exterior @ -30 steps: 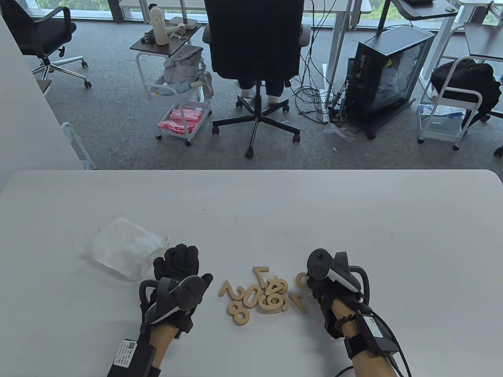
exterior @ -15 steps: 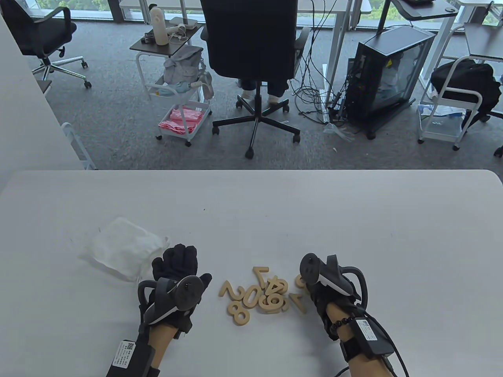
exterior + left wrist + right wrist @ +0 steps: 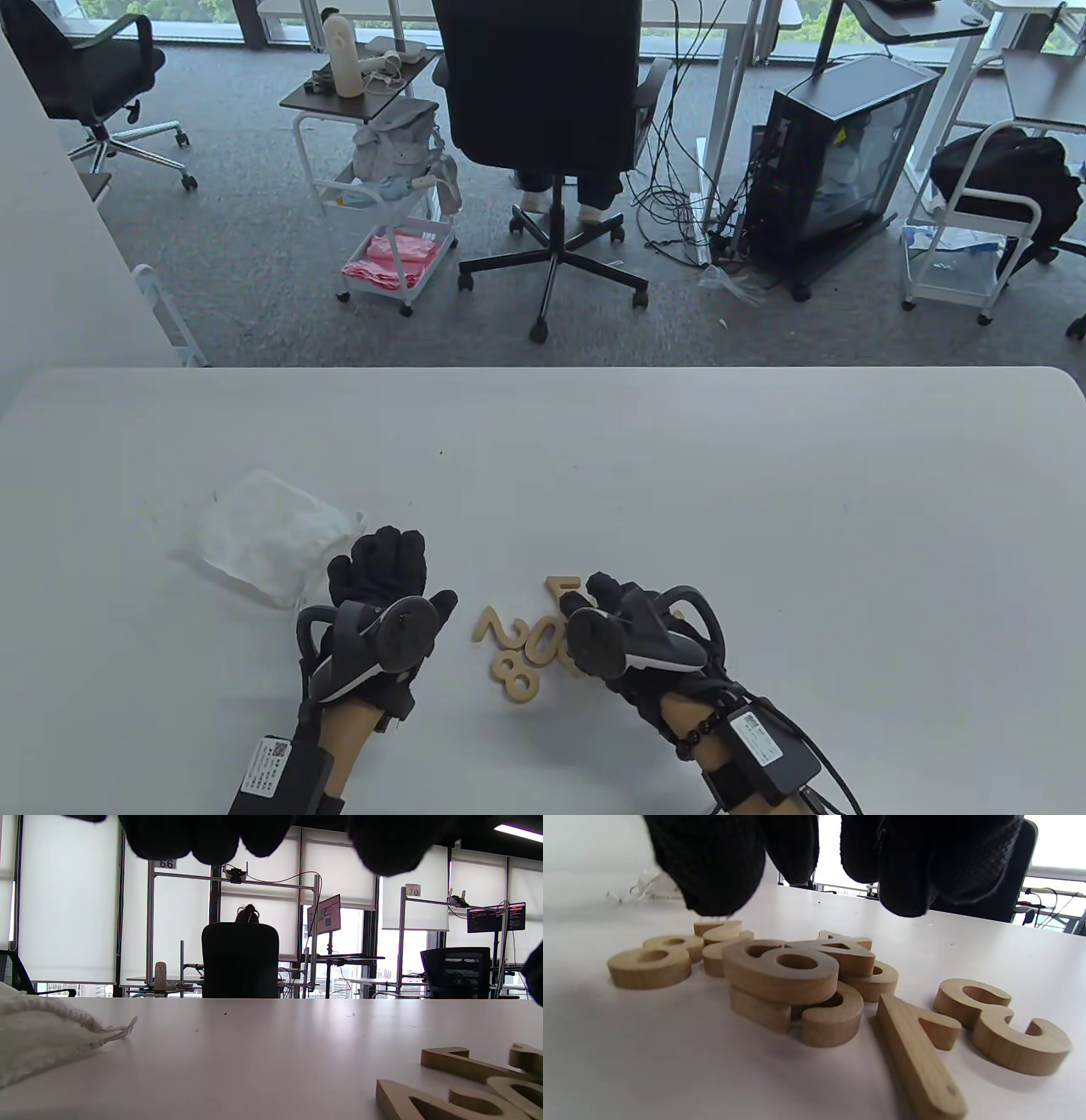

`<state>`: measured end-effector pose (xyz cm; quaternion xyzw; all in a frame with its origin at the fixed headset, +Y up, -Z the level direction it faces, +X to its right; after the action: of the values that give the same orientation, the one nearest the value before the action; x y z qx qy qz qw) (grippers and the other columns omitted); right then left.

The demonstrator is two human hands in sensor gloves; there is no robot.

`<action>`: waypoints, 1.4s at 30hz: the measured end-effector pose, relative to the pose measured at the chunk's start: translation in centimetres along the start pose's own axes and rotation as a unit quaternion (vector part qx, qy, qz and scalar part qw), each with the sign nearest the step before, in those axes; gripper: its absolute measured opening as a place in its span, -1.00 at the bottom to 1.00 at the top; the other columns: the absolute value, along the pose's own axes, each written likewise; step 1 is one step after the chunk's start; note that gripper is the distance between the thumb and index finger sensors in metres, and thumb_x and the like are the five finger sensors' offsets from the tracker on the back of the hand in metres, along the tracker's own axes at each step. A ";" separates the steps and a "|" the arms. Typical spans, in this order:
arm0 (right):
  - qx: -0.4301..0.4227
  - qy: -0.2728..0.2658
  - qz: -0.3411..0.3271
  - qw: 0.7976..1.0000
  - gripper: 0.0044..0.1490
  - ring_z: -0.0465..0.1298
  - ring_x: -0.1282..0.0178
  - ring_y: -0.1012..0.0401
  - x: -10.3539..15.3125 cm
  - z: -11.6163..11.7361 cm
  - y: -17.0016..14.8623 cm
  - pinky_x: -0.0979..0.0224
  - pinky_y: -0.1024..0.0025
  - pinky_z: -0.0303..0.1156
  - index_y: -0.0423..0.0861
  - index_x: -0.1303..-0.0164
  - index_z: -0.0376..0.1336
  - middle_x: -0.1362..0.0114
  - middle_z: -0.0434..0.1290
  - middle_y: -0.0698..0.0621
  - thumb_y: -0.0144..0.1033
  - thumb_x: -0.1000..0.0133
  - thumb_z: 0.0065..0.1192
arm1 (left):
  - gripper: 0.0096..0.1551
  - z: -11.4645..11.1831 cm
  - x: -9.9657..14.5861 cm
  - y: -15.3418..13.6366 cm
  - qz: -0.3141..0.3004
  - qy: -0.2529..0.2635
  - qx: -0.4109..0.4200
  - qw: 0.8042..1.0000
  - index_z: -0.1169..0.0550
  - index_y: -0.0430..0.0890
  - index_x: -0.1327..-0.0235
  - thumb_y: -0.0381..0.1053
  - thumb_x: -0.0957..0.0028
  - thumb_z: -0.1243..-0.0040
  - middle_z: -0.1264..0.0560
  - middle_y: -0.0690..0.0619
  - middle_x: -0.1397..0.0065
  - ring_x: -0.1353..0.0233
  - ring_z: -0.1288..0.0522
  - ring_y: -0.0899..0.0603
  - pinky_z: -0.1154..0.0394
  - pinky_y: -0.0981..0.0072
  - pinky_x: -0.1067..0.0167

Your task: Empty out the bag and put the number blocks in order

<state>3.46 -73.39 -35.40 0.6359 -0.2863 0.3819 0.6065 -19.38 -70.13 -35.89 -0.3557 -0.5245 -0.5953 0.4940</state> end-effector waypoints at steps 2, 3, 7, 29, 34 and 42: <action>0.030 0.011 -0.002 0.999 -0.13 0.47 -0.41 -0.33 -0.2 0.8 1.1 -0.39 -0.28 0.48 -0.07 -0.57 0.19 -0.63 0.15 -0.42 -0.06 -0.05 0.41 | -0.04 0.1 0.1 0.0 -0.001 0.002 -0.001 1.000 -0.19 -0.39 -0.58 0.22 -0.16 -0.09 -0.13 -0.52 -0.58 -0.52 -0.23 -0.67 -0.12 -0.68 -0.30; 0.044 0.019 0.000 0.999 -0.12 0.47 -0.39 -0.34 -0.3 1.3 1.6 -0.38 -0.29 0.48 -0.07 -0.57 0.19 -0.62 0.14 -0.43 -0.06 -0.05 0.41 | -0.03 0.1 0.1 0.0 -0.001 0.004 0.000 1.000 -0.19 -0.39 -0.58 0.23 -0.16 -0.09 -0.14 -0.52 -0.58 -0.52 -0.23 -0.67 -0.12 -0.68 -0.30; 0.087 0.025 0.000 0.996 -0.12 0.51 -0.35 -0.34 -0.5 2.3 2.6 -0.34 -0.27 0.52 -0.06 -0.58 0.18 -0.61 0.15 -0.44 -0.07 -0.05 0.40 | -0.03 0.2 0.1 0.0 -0.002 0.006 -0.001 1.000 -0.19 -0.39 -0.58 0.23 -0.16 -0.09 -0.13 -0.52 -0.58 -0.52 -0.23 -0.67 -0.12 -0.68 -0.30; 0.008 -0.051 0.046 0.998 -0.18 0.63 -0.20 -0.20 0.6 -0.9 -0.4 -0.19 -0.04 0.64 -0.06 -0.49 0.26 -0.52 0.28 -0.37 -0.09 -0.02 0.46 | -0.04 0.4 0.2 0.1 -0.001 0.009 -0.002 1.000 -0.19 -0.39 -0.58 0.23 -0.16 -0.09 -0.13 -0.52 -0.58 -0.52 -0.23 -0.67 -0.12 -0.68 -0.30; -0.047 -0.067 0.124 0.989 -0.19 0.63 -0.19 -0.22 0.4 -2.5 -5.9 -0.18 -0.06 0.64 -0.08 -0.50 0.27 -0.51 0.29 -0.38 -0.10 -0.03 0.46 | -0.04 0.4 0.2 0.0 0.000 0.011 0.000 1.000 -0.19 -0.39 -0.58 0.22 -0.16 -0.09 -0.13 -0.52 -0.58 -0.52 -0.23 -0.67 -0.12 -0.68 -0.30; -0.032 0.044 0.170 0.984 -0.20 0.59 -0.25 -0.26 -5.2 1.0 -10.1 -0.24 -0.12 0.60 -0.07 -0.50 0.26 -0.52 0.29 -0.36 -0.16 -0.03 0.46 | -0.04 0.4 0.1 0.1 -0.002 0.010 -0.001 1.000 -0.19 -0.39 -0.58 0.22 -0.16 -0.09 -0.14 -0.52 -0.58 -0.52 -0.23 -0.67 -0.12 -0.68 -0.30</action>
<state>9.14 -73.92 -45.27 0.5408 -0.3751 0.4976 0.5650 -19.36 -69.79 -35.67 -0.3490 -0.5193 -0.6008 0.4976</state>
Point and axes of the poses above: the tracker on the back of each hand, its own y axis roughly to the thumb side, its own x axis roughly from the fingertips to the wrist, z = x × y, the point moved 2 cm from there along -x, roughly from the wrist to the fingertips
